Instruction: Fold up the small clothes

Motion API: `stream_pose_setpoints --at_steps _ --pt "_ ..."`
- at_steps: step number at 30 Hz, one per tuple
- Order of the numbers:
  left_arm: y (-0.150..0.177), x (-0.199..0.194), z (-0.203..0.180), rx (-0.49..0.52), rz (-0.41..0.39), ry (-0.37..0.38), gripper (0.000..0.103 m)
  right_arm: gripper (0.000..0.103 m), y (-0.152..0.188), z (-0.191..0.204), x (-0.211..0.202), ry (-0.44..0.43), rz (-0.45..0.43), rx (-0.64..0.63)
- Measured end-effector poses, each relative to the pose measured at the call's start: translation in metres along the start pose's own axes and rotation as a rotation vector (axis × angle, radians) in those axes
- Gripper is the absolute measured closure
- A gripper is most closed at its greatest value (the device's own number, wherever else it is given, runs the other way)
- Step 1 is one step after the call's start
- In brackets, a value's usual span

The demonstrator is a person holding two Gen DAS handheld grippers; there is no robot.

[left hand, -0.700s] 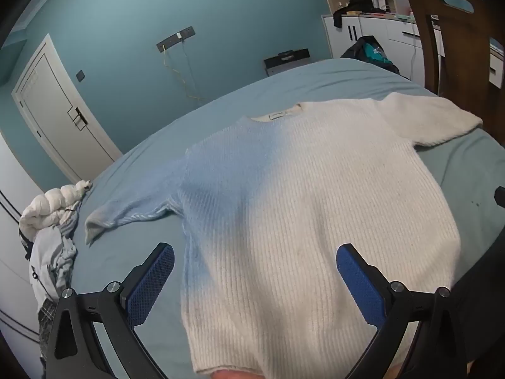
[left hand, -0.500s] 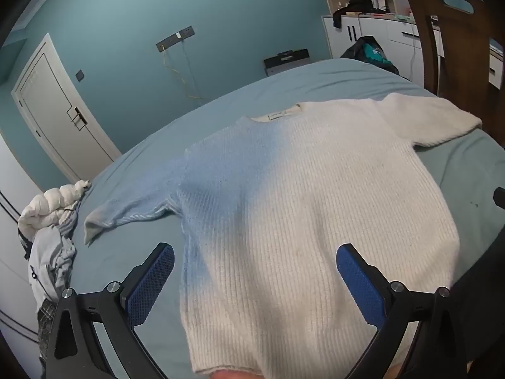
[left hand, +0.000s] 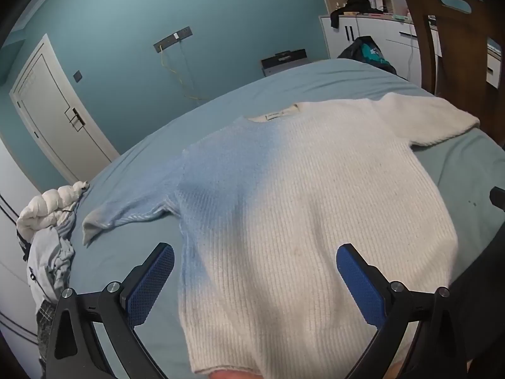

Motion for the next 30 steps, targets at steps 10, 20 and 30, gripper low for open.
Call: stream_pose_setpoints --at_steps 10,20,30 --pt "0.0022 0.0015 -0.0009 0.014 0.003 -0.004 0.0 0.001 0.0015 -0.0005 -0.0012 0.003 -0.008 0.001" --pt "0.0022 0.002 -0.0021 0.02 0.005 -0.005 0.0 0.001 0.0002 -0.0006 -0.0014 0.002 -0.009 0.002" --pt "0.0033 0.0015 -0.003 0.029 0.003 -0.005 0.0 0.001 0.0 -0.0005 -0.0019 0.005 -0.011 0.0"
Point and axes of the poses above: each gripper's, at about its wrist camera, not at the fingertips, and x roughly the way its jaws point, z to its left, y to its underside, the point moved 4 cm from there along x, roughly the way its jaws point, and after that the axes turned 6 degrees about z, right-handed, at the moved point
